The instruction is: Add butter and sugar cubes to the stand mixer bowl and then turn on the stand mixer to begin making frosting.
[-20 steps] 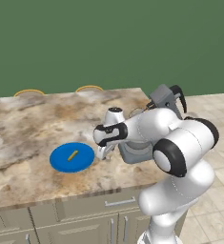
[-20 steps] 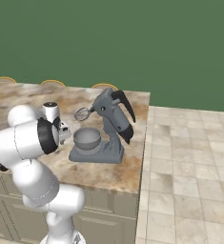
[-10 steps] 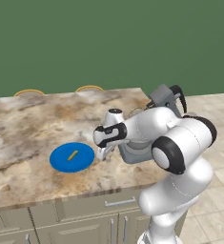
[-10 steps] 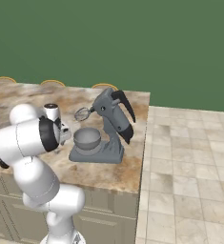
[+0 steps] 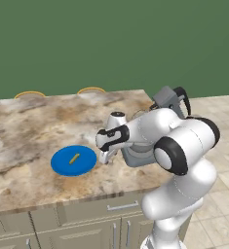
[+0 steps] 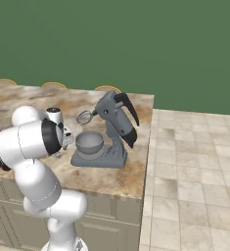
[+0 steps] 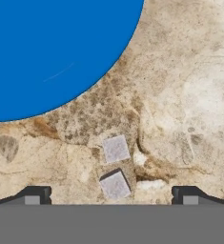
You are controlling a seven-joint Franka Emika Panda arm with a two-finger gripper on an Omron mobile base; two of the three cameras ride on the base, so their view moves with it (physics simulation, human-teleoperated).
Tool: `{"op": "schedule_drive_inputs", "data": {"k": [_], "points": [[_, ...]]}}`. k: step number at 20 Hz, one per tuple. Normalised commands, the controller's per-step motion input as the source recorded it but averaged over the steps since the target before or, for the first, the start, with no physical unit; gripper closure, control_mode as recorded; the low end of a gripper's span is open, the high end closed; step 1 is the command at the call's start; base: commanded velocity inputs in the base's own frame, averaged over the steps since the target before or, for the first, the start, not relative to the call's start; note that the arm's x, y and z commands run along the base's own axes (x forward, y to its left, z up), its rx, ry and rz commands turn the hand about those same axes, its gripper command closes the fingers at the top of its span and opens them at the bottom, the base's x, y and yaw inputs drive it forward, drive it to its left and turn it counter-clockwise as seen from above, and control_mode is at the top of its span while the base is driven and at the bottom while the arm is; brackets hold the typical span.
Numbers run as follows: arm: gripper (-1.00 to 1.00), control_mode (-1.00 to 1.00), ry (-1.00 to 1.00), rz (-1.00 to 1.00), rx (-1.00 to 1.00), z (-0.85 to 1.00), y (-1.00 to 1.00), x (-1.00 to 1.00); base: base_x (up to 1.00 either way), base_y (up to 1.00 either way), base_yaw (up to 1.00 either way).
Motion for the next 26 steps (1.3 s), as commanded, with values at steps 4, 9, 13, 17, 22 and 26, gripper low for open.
{"op": "schedule_drive_inputs", "data": {"k": [4, 9, 13, 17, 22, 26], "points": [[-1.00, -1.00, 0.00, 0.00, 0.00, -0.11, -0.01, 0.05, 0.00, 0.00, 0.00], [-1.00, -1.00, 0.00, 0.00, 0.00, -0.10, 0.00, 0.01, 0.00, 0.00, 0.00], [-1.00, -1.00, 0.00, 0.00, 0.00, -0.09, 0.00, 0.00, 0.00, 0.00, 0.00], [-1.00, -1.00, 0.00, 0.00, 0.00, -0.07, 0.00, 0.00, 0.00, 0.00, 0.00], [-1.00, -1.00, 0.00, 0.00, 0.00, -0.10, 0.00, 0.00, 0.00, 0.00, 0.00], [-1.00, -1.00, 0.00, 0.00, 0.00, -0.12, 0.00, 0.00, 0.00, 0.00, 0.00]]}}
